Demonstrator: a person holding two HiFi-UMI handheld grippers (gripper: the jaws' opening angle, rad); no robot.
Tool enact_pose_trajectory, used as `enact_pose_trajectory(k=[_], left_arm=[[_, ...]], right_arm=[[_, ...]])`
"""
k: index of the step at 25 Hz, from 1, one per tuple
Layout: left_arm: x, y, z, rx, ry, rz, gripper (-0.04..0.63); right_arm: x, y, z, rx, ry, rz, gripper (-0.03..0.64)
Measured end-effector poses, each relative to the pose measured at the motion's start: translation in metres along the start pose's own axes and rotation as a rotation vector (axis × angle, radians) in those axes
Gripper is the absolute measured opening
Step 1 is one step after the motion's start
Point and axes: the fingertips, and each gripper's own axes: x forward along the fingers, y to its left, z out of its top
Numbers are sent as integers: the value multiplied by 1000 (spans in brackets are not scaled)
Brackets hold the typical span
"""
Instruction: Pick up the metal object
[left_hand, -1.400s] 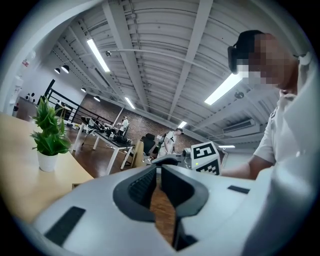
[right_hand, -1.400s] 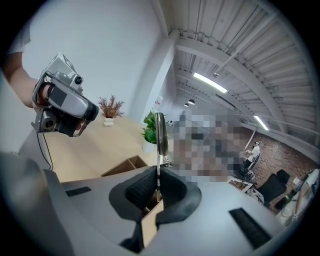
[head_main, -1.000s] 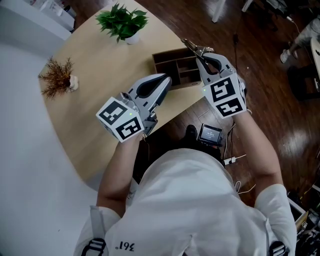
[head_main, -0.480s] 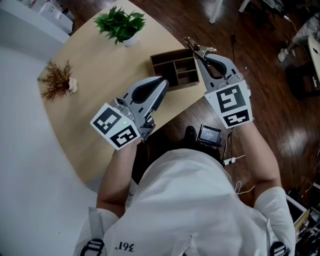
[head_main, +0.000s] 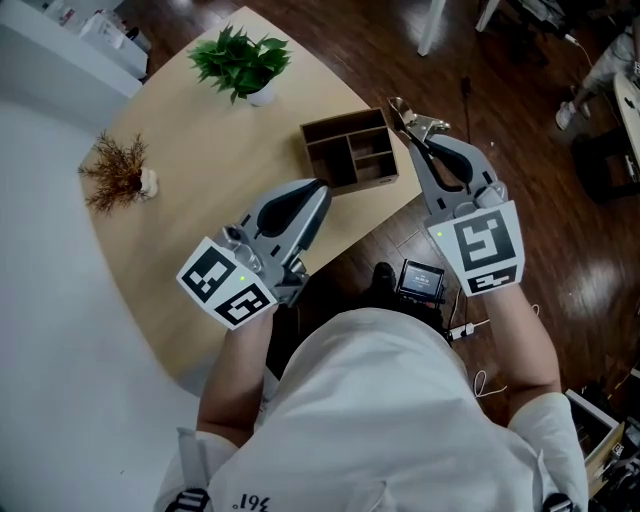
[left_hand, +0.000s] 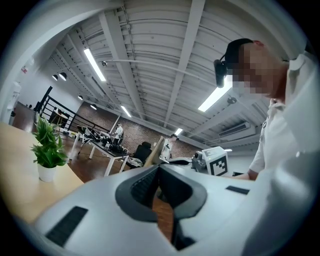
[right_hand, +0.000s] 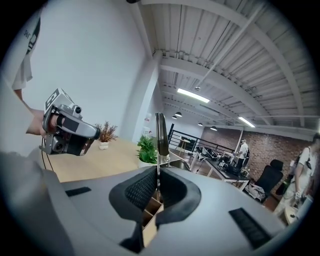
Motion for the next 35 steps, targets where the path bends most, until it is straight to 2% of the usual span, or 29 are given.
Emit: enact_pose_trajectory(k=[12,21,35], left_arm=[[-8,3,-9,-34,6,36,3],[-16,-8,-14,-50,-11,26,5],[-14,-20,-26,-82,33,7,5]], right_arm=[[-25,1,-7,43,5,-14,5],[-44,3,-12,71,7,-19,5],[-63,-6,-29,134,46,-56,5]])
